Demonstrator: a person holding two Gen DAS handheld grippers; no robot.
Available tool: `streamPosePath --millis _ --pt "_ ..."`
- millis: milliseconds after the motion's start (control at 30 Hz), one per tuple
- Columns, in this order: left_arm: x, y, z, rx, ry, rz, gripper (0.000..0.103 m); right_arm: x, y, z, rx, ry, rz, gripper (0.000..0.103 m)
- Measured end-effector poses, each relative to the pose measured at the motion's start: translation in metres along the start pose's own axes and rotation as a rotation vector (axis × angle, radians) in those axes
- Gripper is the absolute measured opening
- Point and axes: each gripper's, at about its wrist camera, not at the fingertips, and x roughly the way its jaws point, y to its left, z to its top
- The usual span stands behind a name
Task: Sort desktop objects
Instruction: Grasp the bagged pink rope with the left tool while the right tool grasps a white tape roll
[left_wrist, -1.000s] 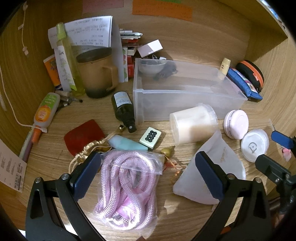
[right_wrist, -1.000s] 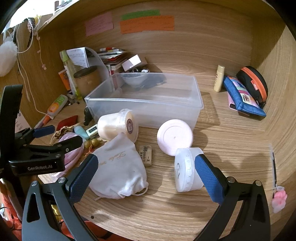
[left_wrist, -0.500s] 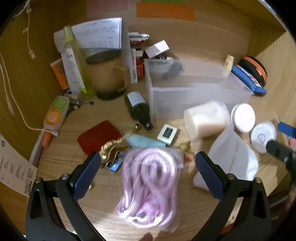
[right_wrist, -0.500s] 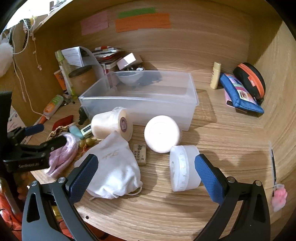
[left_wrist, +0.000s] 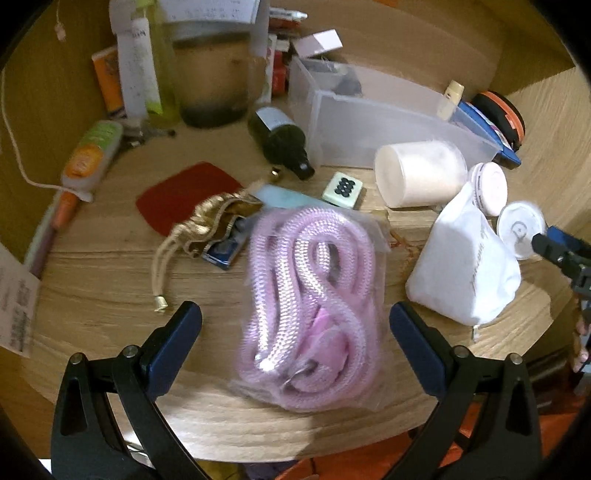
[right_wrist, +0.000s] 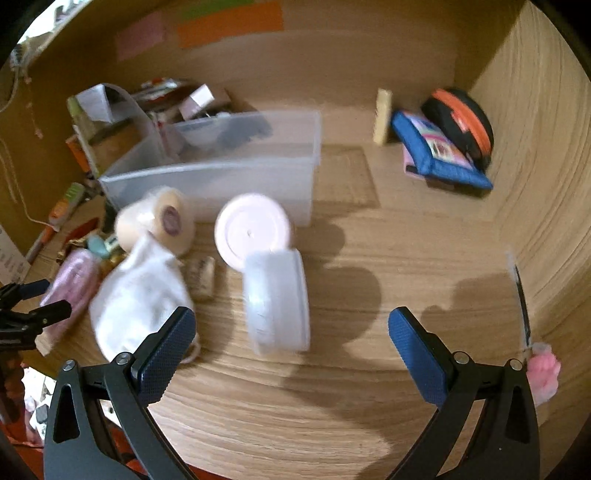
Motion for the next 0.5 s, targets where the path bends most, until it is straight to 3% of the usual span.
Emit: streamPosePath --millis 67,200,300,367,500 --pt "0.006 -0.002 0.001 0.001 0.016 -0.022 0.103 0.005 -0.003 -0.001 0.009 0.014 0.001 0.103" --pt "0.009 -0.007 0.003 0.035 0.011 0.002 0.102 0.013 -0.008 0.0 0.029 0.007 0.014 0.101" --pt "0.012 -0.012 0.004 0.063 0.003 0.041 0.095 0.019 -0.009 0.003 0.028 0.015 0.036 0.077" --pt "0.013 -0.018 0.003 0.095 -0.014 0.072 0.09 0.024 -0.008 0.004 0.022 0.03 0.055 0.055" --pt "0.013 -0.02 0.007 0.107 -0.033 0.059 0.072 0.033 -0.002 0.005 0.002 0.051 0.104 0.032"
